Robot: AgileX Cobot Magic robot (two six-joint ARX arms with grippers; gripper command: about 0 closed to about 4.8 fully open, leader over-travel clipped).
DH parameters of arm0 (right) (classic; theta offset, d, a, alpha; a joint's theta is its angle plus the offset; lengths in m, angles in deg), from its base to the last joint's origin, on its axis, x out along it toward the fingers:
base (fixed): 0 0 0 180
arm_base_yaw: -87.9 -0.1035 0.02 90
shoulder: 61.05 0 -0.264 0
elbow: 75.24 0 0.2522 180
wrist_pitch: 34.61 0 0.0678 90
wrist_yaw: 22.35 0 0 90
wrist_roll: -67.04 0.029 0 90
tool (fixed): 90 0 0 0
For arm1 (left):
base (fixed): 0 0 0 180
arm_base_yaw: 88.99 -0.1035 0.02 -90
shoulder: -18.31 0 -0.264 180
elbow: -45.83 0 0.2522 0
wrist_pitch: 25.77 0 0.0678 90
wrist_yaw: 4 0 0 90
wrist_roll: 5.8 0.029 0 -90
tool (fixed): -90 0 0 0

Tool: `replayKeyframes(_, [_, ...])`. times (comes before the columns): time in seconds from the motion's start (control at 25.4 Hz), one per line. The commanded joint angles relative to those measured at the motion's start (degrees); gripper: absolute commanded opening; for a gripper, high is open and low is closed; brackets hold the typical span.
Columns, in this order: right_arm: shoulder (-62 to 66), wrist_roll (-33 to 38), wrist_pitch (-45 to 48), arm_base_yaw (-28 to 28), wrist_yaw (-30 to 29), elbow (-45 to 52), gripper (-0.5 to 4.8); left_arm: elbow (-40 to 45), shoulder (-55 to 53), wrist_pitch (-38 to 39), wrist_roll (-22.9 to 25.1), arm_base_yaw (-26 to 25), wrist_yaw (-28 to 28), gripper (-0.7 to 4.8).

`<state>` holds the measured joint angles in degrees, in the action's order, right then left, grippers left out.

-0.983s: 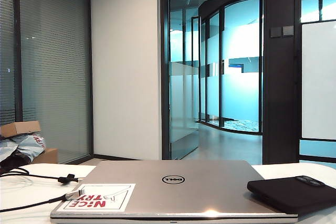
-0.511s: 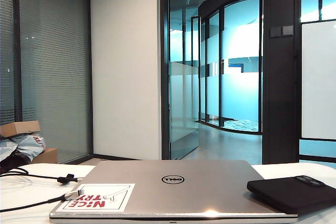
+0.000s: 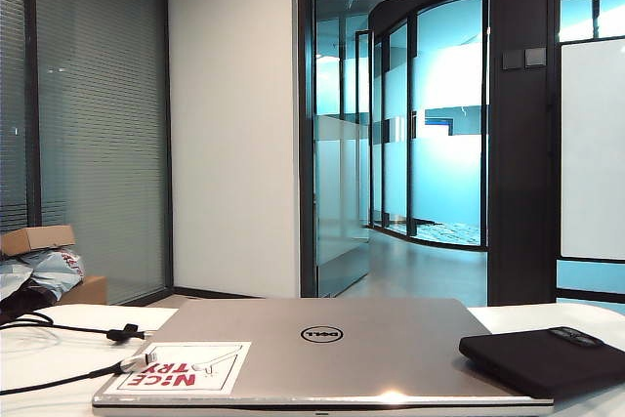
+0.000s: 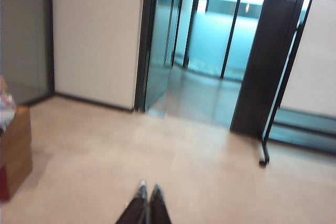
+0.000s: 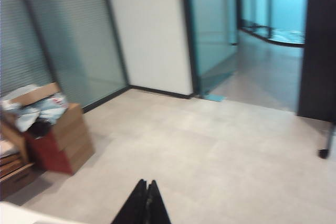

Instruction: Pick up the charging cable and the phone, plug the charging cable into the charging port on the phone, and finally place them back on the table.

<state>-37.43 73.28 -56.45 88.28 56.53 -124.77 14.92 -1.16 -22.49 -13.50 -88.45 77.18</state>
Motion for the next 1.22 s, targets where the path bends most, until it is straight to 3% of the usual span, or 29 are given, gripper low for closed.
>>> replayKeyframes(0.04, [1.86, 0.13, 0.59, -2.23, -1.90, -1.57, -0.03, -3.02, -6.29, -0.81, 0.37, 0.07, -0.09, -0.05])
replayKeyframes(0.2, [2.82, -0.22, 0.13, -8.31, -0.63, -2.05, -0.04, -7.69, -15.74, -0.87, 0.44, 0.92, -0.09, -0.05])
replayKeyframes(0.39, [2.84, -0.48, -5.29, -18.84, 2.27, -2.05, -0.03, -10.95, -26.51, -3.50, 4.74, 7.32, -0.09, -0.05])
replayKeyframes(0.63, [2.45, -0.79, -10.27, -27.12, 2.25, -2.05, -0.03, -10.97, -32.04, -3.72, 6.05, 10.75, -0.11, -0.05])
replayKeyframes(0.87, [1.16, -6.93, -16.09, -34.40, 2.47, -2.05, -0.03, -10.95, -34.21, -3.06, 10.29, 12.83, -0.11, -0.05])
replayKeyframes(1.02, [0.66, -8.26, -19.63, -38.86, 6.75, -2.03, -0.03, -10.84, -35.08, 0.90, 21.66, 13.99, -0.13, -0.05])
replayKeyframes(1.22, [0.72, -8.26, -18.86, -38.80, 7.41, -2.03, -0.03, -9.09, -38.05, 3.21, 26.80, 15.69, -0.17, -0.04])
